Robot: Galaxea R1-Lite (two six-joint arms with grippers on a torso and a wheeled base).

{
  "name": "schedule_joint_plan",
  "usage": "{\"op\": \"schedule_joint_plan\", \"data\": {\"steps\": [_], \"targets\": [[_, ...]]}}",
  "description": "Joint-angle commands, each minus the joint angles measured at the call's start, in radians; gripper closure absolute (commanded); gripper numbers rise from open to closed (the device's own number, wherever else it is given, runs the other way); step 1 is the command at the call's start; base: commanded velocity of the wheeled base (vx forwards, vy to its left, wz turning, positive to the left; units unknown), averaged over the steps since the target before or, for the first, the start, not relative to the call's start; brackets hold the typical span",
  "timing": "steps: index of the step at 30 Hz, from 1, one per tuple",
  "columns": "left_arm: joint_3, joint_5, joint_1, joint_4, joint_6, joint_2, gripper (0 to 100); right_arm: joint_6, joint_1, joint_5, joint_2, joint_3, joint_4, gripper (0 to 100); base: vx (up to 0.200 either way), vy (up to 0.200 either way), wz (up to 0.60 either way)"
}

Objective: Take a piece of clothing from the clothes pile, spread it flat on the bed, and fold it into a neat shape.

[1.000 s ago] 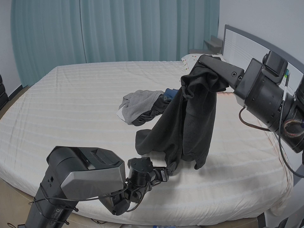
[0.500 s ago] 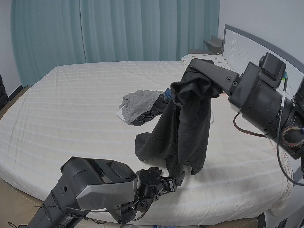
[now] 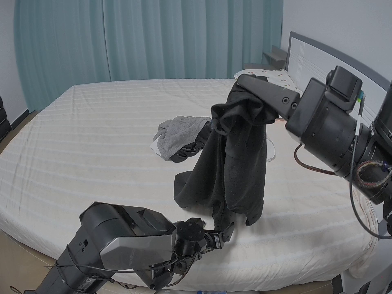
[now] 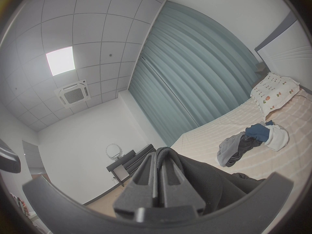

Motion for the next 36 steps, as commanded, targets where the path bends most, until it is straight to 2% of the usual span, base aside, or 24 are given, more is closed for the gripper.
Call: {"op": "schedule_joint_plan", "data": {"steps": [1,2,3,6,10,13,16,18,19,22,24,26,28,31,32,36], "targets": [[-0.062,0.003,0.023,-0.001,-0.004,0.035,0,0.001,0.005,0.000,-0.030,-0.007,-0.007,100,0.000,0.000,0.00],[-0.067,0.002,0.024,-0.003,-0.004,0.037,0,0.001,0.005,0.000,-0.032,-0.007,-0.007,100,0.000,0.000,0.00],[-0.068,0.002,0.026,-0.001,-0.004,0.037,100,0.001,0.005,0.000,-0.032,-0.007,-0.007,100,0.000,0.000,0.00],[-0.090,0.003,0.026,-0.003,-0.007,0.043,100,0.001,-0.001,0.000,-0.035,0.007,-0.007,100,0.000,0.000,0.00],[-0.060,0.035,0.029,-0.004,-0.003,0.031,100,0.001,-0.057,0.005,-0.018,0.038,-0.004,100,0.000,0.000,0.00],[-0.005,0.080,0.058,0.000,-0.001,-0.052,100,0.001,-0.110,0.014,0.004,0.052,0.004,100,0.000,0.000,0.00],[0.061,0.083,0.104,0.037,-0.001,-0.195,100,0.001,-0.165,0.016,0.047,0.063,0.004,100,0.000,0.000,0.00],[0.064,0.083,0.109,0.045,-0.001,-0.209,100,0.001,-0.169,0.016,0.050,0.063,0.004,100,0.000,0.000,0.00],[0.076,0.081,0.150,0.138,-0.007,-0.344,100,0.001,-0.214,0.023,0.090,0.061,0.005,100,0.000,0.000,0.00],[0.064,0.081,0.190,0.217,-0.012,-0.451,100,0.001,-0.242,0.022,0.128,0.050,0.004,100,0.000,0.000,0.00],[0.013,0.078,0.233,0.379,-0.012,-0.592,100,-0.004,-0.291,0.010,0.183,0.026,-0.008,100,0.000,0.000,0.00],[-0.030,0.078,0.253,0.487,-0.015,-0.658,100,-0.004,-0.329,0.008,0.197,-0.008,-0.025,100,0.000,0.000,0.00],[-0.099,0.075,0.268,0.608,-0.058,-0.746,100,-0.001,-0.380,0.010,0.200,-0.060,-0.053,100,0.000,0.000,0.00],[-0.148,0.065,0.276,0.671,-0.110,-0.796,100,0.002,-0.404,0.011,0.192,-0.094,-0.074,100,0.000,0.000,0.00],[-0.165,0.035,0.294,0.717,-0.124,-0.830,100,0.002,-0.415,0.010,0.183,-0.117,-0.104,100,0.000,0.000,0.00],[-0.120,0.009,0.303,0.726,-0.135,-0.856,100,0.002,-0.404,0.011,0.172,-0.079,-0.151,100,0.000,0.000,0.00]]}}
